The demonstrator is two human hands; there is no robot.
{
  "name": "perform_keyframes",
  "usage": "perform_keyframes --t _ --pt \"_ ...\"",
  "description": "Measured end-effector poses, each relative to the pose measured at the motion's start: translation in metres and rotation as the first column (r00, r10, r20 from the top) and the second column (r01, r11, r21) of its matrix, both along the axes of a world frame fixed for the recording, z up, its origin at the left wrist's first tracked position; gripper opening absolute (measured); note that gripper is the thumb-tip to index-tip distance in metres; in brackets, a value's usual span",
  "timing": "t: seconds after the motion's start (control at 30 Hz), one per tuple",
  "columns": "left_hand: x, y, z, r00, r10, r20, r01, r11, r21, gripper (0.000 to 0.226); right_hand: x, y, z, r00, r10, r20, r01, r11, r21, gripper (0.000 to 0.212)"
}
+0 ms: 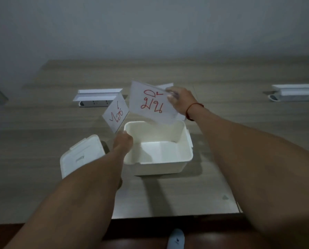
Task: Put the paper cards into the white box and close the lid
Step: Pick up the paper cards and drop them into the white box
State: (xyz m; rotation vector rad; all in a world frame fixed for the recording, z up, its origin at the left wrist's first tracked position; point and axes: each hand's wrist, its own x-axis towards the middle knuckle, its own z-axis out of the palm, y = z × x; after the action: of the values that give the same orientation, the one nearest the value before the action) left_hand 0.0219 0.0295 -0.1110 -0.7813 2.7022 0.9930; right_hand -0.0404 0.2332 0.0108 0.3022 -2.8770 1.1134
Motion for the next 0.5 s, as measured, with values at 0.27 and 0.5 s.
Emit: perform_keyframes --t 0.27,0.5 --pt "0.006 -0.003 0.0 0.995 0.031 -0.094 -0.022 0.995 0.094 0.04 0.043 0.018 -0.041 0.911 0.075 0.406 -0.158 0.971 0.177 0.03" --pt "0.01 -0.003 -0.006 0.992 0.086 -0.097 -0.07 0.985 0.157 0.044 0.072 0.01 -0.073 0.685 0.008 0.728 -0.421 0.821 0.387 0.033"
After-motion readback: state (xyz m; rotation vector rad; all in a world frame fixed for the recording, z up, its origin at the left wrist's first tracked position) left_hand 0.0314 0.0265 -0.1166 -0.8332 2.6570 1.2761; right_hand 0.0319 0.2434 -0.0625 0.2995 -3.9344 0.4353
